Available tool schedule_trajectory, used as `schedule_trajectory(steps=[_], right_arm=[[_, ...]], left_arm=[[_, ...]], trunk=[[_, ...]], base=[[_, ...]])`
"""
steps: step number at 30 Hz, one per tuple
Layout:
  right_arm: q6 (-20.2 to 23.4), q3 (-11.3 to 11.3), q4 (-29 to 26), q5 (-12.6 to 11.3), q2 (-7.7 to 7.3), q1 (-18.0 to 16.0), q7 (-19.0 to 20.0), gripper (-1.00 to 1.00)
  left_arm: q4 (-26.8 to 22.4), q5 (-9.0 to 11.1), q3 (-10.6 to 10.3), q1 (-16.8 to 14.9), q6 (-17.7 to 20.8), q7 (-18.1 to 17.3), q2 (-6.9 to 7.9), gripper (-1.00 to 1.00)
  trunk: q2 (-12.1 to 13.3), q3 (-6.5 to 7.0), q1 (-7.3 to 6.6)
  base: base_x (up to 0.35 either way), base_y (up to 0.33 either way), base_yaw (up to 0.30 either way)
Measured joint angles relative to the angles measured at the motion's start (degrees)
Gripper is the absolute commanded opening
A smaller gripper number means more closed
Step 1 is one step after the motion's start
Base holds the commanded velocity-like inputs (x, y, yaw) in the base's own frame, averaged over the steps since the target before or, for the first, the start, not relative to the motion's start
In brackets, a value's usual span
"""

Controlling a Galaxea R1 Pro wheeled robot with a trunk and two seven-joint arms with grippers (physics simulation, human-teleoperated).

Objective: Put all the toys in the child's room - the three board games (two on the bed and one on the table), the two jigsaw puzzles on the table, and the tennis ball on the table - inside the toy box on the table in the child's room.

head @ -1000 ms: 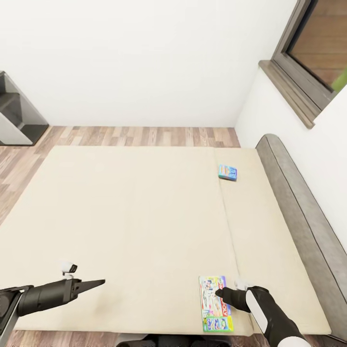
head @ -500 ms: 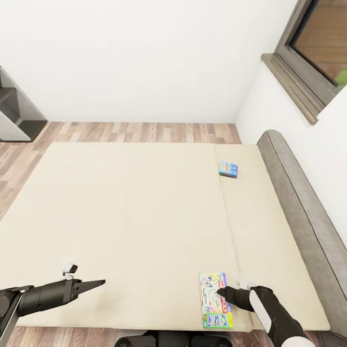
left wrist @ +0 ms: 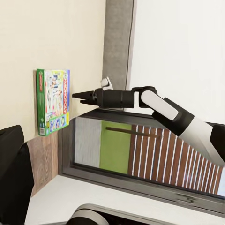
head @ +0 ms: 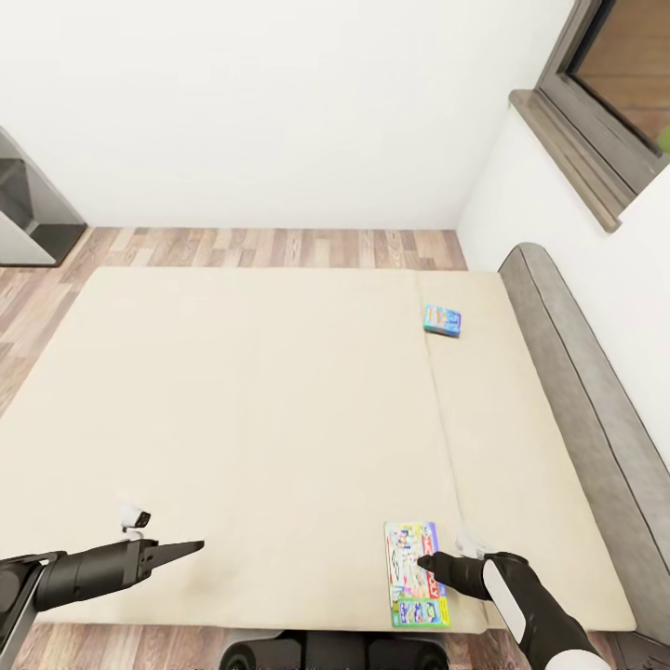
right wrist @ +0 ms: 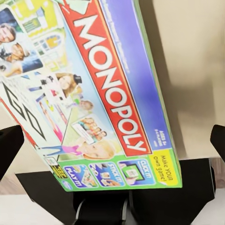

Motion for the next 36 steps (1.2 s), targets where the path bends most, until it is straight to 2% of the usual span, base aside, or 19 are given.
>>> schedule_trajectory(steps=[20,29,36], right_arm=[[-0.13,0.05,0.00,-0.16,-0.04,0.00,0.17,1.00],[-0.55,0.07,0.00,0.29,-0.16,0.03,4.14,1.00],[-2.54,0.12,0.02,0.64,-0.74,0.08,5.21,1.00]], left_arm=[[0.07,0.00,-0.09,0.00,-0.05,0.00,-0.04,1.00],[0.09,0.00,-0.10,0.00,-0.05,0.00,-0.04,1.00],[0.09,0.00,-0.10,0.00,-0.05,0.00,-0.02,1.00]], trunk=[[0.00,-1.89,0.00],[0.00,-2.74,0.00],[0.00,-3.40,0.00]], base=[[0.000,0.000,0.000],[0.000,0.000,0.000],[0.000,0.000,0.000]])
